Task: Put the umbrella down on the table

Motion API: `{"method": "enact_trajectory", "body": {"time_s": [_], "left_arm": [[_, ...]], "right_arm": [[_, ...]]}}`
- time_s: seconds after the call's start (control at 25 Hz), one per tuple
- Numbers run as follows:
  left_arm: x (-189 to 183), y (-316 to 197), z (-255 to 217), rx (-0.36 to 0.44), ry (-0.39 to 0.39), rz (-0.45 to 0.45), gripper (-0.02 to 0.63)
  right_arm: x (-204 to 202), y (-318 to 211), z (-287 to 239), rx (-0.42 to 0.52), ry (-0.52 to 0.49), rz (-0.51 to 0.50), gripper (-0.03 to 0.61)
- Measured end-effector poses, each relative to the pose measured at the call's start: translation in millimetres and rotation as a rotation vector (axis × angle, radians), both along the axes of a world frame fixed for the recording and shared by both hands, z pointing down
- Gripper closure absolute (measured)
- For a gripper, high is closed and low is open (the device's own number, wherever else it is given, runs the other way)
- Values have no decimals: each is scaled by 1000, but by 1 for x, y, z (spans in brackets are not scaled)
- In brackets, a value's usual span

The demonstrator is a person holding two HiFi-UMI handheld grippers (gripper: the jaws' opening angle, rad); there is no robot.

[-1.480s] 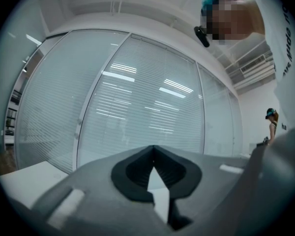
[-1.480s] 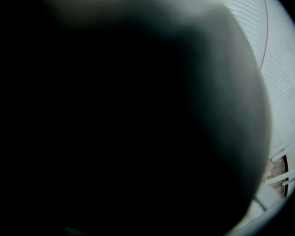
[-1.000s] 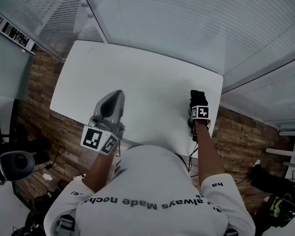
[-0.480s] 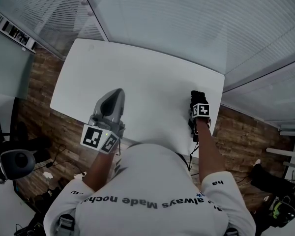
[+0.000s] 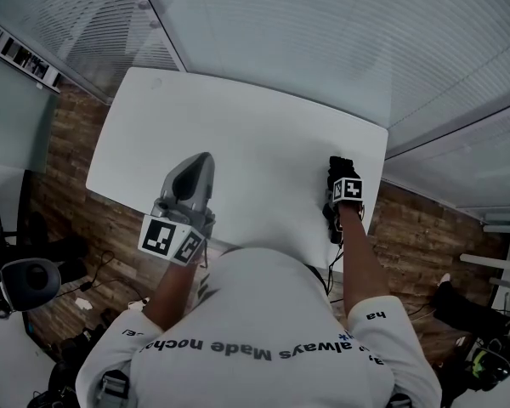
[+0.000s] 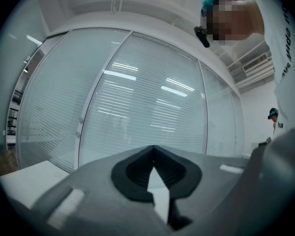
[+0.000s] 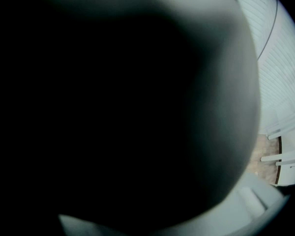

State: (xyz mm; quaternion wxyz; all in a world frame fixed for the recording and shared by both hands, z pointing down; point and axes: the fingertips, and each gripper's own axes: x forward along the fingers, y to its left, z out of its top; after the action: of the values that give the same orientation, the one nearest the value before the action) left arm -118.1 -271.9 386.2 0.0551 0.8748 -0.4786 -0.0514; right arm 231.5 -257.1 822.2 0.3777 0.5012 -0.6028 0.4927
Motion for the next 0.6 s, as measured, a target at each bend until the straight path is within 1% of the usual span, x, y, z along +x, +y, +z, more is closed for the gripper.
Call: {"method": "enact_trajectory", "body": {"time_s": [0.28,0.6], "left_arm": [[-1,-2,0,-3,4,1,611],[5,-4,2,-5,9,11,611]], "right_arm": [[1,0,-1,-6,2,7,307],[3,0,-10,24,-13,22,299]]}}
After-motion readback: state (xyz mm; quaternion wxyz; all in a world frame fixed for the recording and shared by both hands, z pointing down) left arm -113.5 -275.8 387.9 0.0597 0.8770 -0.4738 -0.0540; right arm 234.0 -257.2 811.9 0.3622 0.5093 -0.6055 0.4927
